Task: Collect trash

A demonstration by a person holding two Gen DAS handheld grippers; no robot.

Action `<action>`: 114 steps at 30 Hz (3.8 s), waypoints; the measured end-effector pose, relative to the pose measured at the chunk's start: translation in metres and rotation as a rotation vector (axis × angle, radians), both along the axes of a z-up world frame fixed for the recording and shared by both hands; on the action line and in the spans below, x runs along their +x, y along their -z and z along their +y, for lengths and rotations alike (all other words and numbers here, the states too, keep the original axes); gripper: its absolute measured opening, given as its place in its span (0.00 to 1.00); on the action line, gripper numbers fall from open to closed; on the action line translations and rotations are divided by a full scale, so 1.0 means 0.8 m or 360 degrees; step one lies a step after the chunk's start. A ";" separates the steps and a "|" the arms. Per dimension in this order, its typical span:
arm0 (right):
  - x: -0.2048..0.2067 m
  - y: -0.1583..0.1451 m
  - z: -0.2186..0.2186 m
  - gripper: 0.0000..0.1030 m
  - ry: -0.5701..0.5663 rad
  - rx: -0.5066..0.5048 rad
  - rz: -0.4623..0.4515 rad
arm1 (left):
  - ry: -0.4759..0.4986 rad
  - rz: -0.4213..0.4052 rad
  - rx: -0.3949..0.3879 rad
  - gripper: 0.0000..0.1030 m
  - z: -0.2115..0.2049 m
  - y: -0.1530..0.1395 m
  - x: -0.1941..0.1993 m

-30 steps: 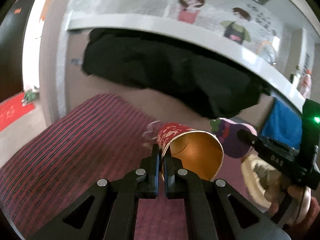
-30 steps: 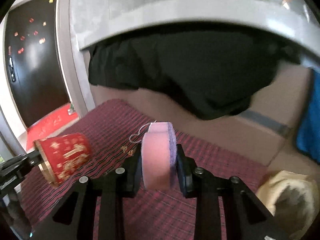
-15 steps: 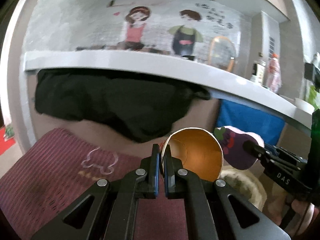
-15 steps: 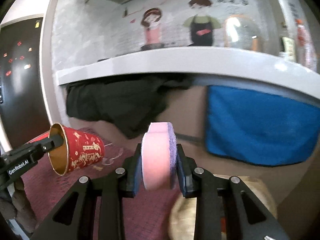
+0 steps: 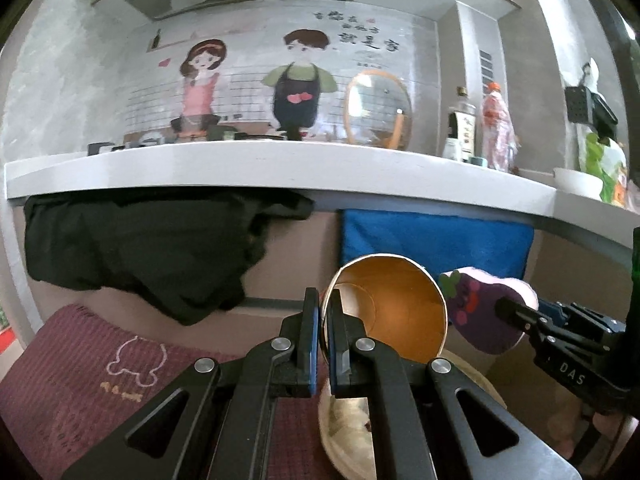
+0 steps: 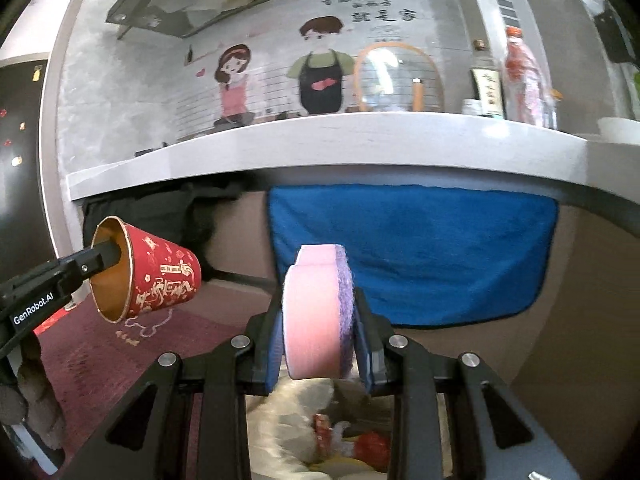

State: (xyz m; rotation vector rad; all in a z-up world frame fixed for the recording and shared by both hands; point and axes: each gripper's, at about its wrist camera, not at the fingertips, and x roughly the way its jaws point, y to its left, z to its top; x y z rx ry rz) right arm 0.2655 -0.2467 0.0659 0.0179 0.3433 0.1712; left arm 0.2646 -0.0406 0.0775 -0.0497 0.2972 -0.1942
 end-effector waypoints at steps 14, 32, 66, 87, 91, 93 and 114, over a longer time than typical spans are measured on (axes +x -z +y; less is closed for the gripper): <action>0.003 0.037 -0.060 0.27 0.0086 0.0047 0.0070 | 0.0117 0.0110 0.0047 0.03 -0.067 0.045 0.032; 0.029 0.086 -0.085 0.27 0.0107 0.0112 0.0228 | 0.0209 0.0376 0.0008 0.05 -0.085 0.117 0.071; -0.204 0.058 0.020 0.38 0.0038 -0.0009 0.0219 | -0.0103 0.0367 -0.0120 0.55 0.039 0.065 -0.205; -0.363 0.074 0.052 0.40 0.0126 -0.0064 0.0043 | -0.0192 0.0116 0.0232 0.55 0.021 0.068 -0.359; -0.365 0.078 0.048 0.40 0.0132 -0.0026 0.0067 | -0.0214 0.0123 0.0248 0.55 0.019 0.069 -0.360; -0.369 0.078 0.048 0.40 0.0139 -0.0020 0.0060 | -0.0223 0.0134 0.0248 0.55 0.021 0.070 -0.359; -0.375 0.077 0.052 0.40 0.0158 -0.0034 0.0033 | -0.0244 0.0133 0.0223 0.55 0.020 0.067 -0.361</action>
